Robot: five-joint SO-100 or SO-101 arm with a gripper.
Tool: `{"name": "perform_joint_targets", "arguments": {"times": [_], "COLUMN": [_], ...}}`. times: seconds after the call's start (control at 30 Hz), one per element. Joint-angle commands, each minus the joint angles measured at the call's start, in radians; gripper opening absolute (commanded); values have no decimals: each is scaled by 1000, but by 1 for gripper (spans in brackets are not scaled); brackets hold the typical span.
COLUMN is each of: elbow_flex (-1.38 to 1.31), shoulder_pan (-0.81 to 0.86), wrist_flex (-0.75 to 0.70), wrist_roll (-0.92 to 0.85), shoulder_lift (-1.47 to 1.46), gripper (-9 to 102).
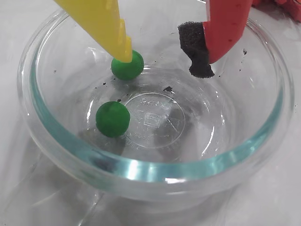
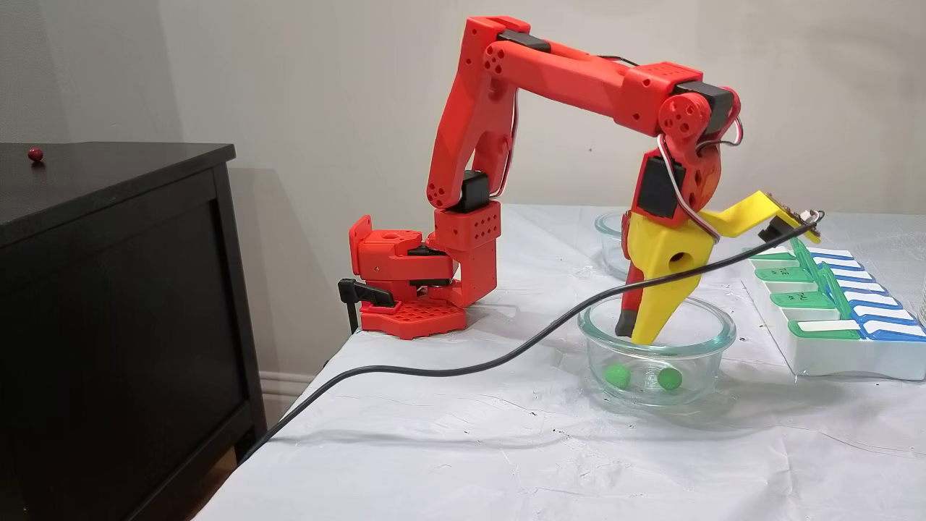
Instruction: Sort medicines into box.
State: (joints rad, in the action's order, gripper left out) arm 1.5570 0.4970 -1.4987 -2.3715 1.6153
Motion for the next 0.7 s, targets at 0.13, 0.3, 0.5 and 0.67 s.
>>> {"name": "perform_joint_targets", "arguments": {"times": [0.13, 0.3, 0.5, 0.67], "elbow_flex": [-95, -137, -218, -247], "shoulder_pan": [11, 26, 60, 72], "wrist_flex": [25, 5, -78, -127], "wrist_roll": [-34, -75, -156, -178], "shoulder_lift": [-6, -49, -101, -121], "gripper": [21, 19, 24, 25]}}
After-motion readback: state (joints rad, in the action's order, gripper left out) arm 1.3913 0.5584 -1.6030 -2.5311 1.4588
